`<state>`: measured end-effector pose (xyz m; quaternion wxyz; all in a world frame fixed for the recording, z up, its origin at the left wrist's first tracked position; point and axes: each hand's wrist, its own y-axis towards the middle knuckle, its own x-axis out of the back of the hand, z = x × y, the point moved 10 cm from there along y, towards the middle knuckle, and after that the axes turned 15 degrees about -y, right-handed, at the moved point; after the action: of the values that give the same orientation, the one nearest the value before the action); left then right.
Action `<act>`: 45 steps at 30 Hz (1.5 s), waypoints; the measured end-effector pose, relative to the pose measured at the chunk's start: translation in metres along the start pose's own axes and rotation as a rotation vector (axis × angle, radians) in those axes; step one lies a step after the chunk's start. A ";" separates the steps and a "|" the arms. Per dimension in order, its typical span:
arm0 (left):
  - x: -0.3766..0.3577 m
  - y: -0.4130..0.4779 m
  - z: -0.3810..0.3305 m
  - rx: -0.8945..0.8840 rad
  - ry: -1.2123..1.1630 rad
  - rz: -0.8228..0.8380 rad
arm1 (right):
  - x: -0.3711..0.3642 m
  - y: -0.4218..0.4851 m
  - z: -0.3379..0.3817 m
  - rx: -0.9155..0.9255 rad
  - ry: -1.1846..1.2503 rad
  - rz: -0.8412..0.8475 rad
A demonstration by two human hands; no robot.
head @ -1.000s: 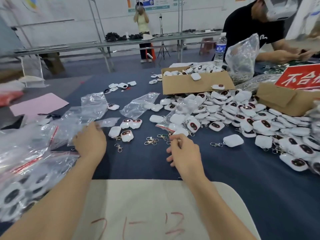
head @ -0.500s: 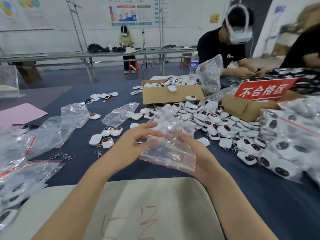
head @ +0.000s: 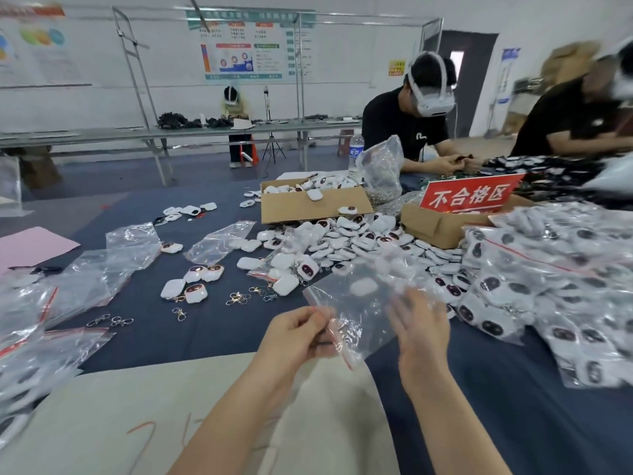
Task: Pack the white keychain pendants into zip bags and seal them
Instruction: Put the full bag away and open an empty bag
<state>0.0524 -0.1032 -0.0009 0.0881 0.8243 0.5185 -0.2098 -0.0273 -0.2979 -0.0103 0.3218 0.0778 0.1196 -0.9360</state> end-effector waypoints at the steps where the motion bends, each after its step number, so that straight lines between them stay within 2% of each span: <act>1: -0.001 -0.002 -0.001 -0.008 0.056 0.002 | 0.017 -0.003 0.011 0.087 -0.139 -0.120; 3: -0.005 -0.005 -0.002 -0.025 0.165 0.018 | 0.034 -0.023 0.049 0.428 -0.415 -0.308; 4: -0.008 -0.007 -0.003 -0.031 0.218 0.029 | 0.026 -0.035 0.067 0.630 -0.529 -0.303; 6: -0.012 -0.008 -0.003 -0.040 0.342 0.040 | -0.015 -0.050 0.078 0.902 -0.757 -0.064; 8: -0.018 -0.010 0.000 -0.039 0.412 0.083 | -0.052 -0.060 0.064 1.005 -0.929 0.223; 9: -0.023 -0.011 0.002 -0.037 0.424 0.120 | -0.063 -0.062 0.057 1.005 -0.973 0.323; 11: -0.029 -0.014 0.003 -0.054 0.407 0.166 | -0.071 -0.057 0.041 0.872 -0.978 0.440; 13: -0.026 -0.019 0.001 -0.081 0.390 0.173 | -0.067 -0.046 0.029 0.706 -0.902 0.460; 15: -0.017 -0.021 0.003 -0.071 0.341 0.174 | -0.065 -0.040 0.024 0.661 -0.864 0.438; 19: -0.003 -0.021 0.016 0.004 0.166 0.149 | -0.069 -0.038 0.020 0.687 -0.894 0.425; 21: -0.001 -0.019 0.011 -0.062 0.214 0.125 | -0.071 -0.034 0.017 0.693 -0.923 0.393; 24: -0.002 -0.017 0.005 -0.137 0.409 0.136 | -0.073 -0.029 0.013 0.702 -0.960 0.345; 28: -0.008 -0.017 0.020 -0.024 0.377 0.234 | -0.072 -0.029 0.016 0.751 -0.936 0.302; 31: -0.002 -0.014 0.024 -0.015 0.403 0.224 | -0.072 -0.029 0.017 0.804 -0.932 0.280; 35: -0.004 -0.011 0.022 0.059 0.227 0.197 | -0.078 -0.031 0.023 0.915 -1.030 0.200; 38: -0.007 -0.012 0.026 0.119 0.135 0.220 | -0.082 -0.037 0.029 1.077 -1.163 0.102; 42: -0.006 -0.011 0.026 0.071 0.349 0.227 | -0.080 -0.033 0.032 1.053 -1.108 0.092; 45: -0.012 -0.013 0.020 0.036 0.401 0.285 | -0.081 -0.037 0.035 1.104 -1.097 0.092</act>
<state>0.0309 -0.1145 -0.0123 -0.0025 0.9158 0.4001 -0.0366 0.0105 -0.2316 0.0482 0.2881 -0.2425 -0.5431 -0.7505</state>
